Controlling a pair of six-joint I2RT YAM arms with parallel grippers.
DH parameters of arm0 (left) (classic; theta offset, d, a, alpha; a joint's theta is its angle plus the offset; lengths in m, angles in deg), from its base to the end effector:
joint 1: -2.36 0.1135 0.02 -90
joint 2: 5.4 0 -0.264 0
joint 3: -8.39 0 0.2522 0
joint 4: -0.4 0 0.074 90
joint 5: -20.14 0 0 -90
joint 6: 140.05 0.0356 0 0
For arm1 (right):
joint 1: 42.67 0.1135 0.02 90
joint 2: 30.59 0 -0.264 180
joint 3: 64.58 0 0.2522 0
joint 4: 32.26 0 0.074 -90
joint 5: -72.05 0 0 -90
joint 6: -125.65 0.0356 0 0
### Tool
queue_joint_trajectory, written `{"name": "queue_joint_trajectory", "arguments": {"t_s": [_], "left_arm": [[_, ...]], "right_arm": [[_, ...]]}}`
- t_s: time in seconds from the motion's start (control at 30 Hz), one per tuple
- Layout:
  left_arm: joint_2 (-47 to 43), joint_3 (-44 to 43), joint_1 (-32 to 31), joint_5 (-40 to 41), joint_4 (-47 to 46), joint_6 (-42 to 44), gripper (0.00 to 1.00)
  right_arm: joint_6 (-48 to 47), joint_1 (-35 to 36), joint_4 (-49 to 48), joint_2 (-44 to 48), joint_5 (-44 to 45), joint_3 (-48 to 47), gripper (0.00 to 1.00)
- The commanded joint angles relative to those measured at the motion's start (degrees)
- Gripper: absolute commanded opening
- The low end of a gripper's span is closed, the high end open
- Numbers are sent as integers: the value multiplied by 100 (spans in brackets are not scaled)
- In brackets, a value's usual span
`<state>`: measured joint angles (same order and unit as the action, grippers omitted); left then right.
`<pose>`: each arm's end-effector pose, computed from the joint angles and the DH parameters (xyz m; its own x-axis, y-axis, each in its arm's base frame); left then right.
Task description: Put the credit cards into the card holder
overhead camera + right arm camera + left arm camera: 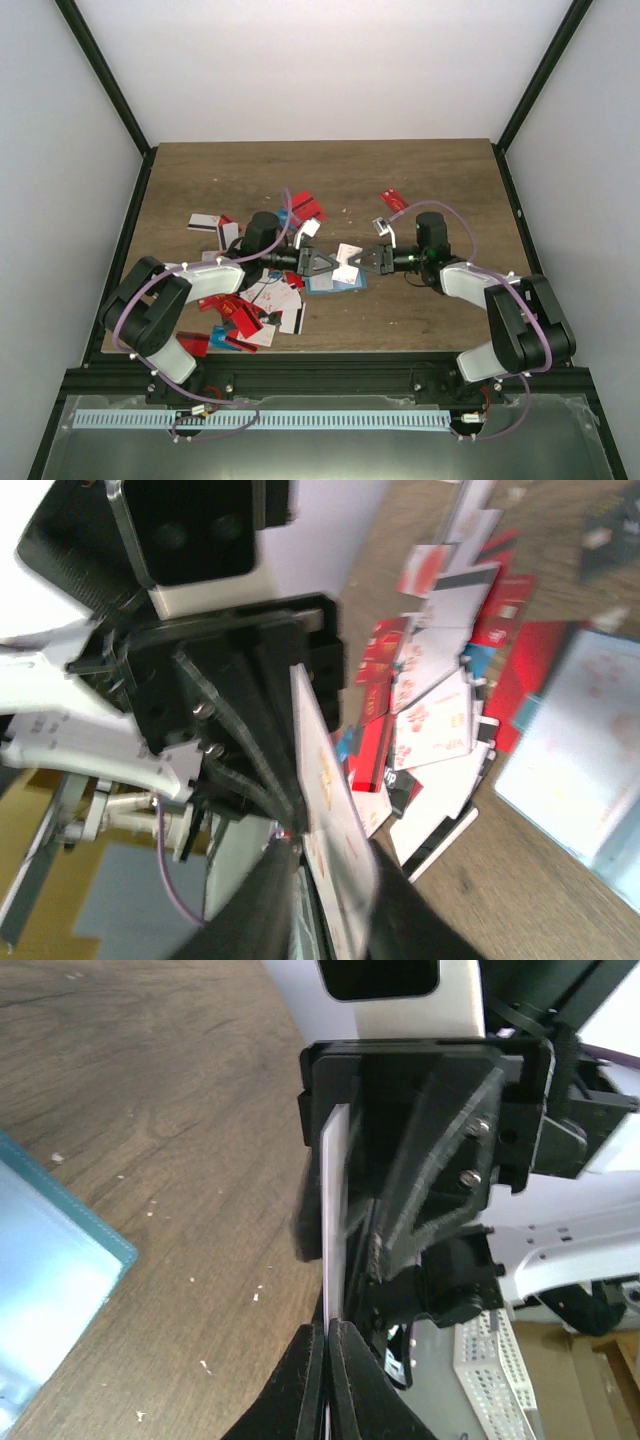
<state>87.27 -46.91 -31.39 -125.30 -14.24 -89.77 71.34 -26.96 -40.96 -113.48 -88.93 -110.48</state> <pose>0.2495 -0.2019 0.1877 -0.8521 0.1334 -0.5061 0.5229 0.1754 -0.8342 0.2452 0.1039 0.1832 -0.8896 -0.0527 -0.4538 -0.4564 0.1466 0.8776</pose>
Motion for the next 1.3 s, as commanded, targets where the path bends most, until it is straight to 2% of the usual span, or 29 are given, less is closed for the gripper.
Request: {"name": "queue_joint_trajectory", "arguments": {"t_s": [0.0, 0.1, 0.2, 0.57, 0.93, 1.27], "left_arm": [[-17, 61, -35, 779, 562, 87, 4], [32, -11, -10, 1604, 1449, 194, 4], [104, 36, 16, 1817, 1759, 144, 4], [123, -247, 140, 2205, 3286, 634, 4], [559, -748, 143, 1815, 3497, 725, 4], [877, -1008, 142, 1783, 3658, 765, 4]], "right_arm": [[-747, 110, 1522, 108, 1266, -546, 30], [-881, 102, 2232, 101, 2664, -704, 43], [-891, 98, 2409, 16, 3148, -714, 45], [-950, 98, 2422, -676, 3063, -803, 42], [-1054, 96, 2363, -1020, 2967, -844, 39], [-1061, 96, 2299, -1164, 2942, -841, 37]]}}
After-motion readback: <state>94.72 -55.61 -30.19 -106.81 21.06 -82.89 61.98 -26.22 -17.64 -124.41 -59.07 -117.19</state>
